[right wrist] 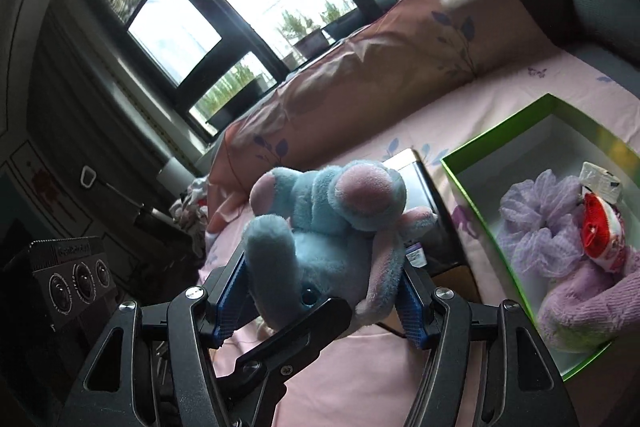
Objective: Organize soft objects
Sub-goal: 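Lower the elephant into the green box and open the right gripper, then move the right tool back to the cream towel on the bed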
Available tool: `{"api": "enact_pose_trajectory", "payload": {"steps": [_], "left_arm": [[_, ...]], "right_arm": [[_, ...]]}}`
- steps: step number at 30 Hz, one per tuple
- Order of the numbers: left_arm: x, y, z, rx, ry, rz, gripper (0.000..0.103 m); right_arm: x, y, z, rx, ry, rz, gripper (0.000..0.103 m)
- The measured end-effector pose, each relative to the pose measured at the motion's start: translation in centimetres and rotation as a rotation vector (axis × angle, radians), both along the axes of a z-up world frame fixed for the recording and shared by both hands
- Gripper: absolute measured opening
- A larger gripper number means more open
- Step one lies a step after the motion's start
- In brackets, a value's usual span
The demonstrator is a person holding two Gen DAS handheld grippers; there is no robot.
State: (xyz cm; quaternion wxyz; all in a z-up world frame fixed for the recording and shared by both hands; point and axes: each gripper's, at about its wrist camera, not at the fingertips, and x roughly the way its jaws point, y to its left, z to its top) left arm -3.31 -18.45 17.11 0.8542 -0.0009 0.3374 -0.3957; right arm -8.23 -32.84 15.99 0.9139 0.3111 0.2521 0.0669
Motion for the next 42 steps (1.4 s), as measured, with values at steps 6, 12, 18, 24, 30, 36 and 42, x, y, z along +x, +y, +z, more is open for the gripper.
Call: {"api": "enact_pose_trajectory", "payload": {"steps": [6,12,18,24,30,36,42], "left_arm": [[0.0,-6.5,0.0,0.052,-0.009,-0.082,0.059],[0.6,-11.2,-0.8,0.076,0.032,-0.116,0.060],[0.5,-14.0,-1.9,0.095,0.108,-0.146,0.064],[-0.2,-13.2,-1.1,0.058,0.086,-0.133,0.079],[-0.1,-8.4,1.0,0.000,0.046,-0.049,0.086],[1.4,-0.6,1.4,0.009,0.014,0.149,0.087],[2.7,9.1,0.2,0.036,-0.024,0.438,0.087]], "right_arm": [[-1.6,-5.9,-0.9,0.103,-0.051,-0.140,0.067],[-2.1,-9.6,-1.6,0.120,-0.098,-0.229,0.067],[-2.8,-11.7,-2.8,0.160,-0.084,-0.307,0.068],[-4.5,-12.5,-2.5,0.115,-0.102,-0.348,0.069],[-5.1,-12.0,-1.9,0.079,-0.067,-0.379,0.072],[-4.6,-9.1,-0.3,0.021,-0.087,-0.312,0.085],[-2.1,-4.5,0.4,-0.091,-0.047,-0.233,0.088]]}}
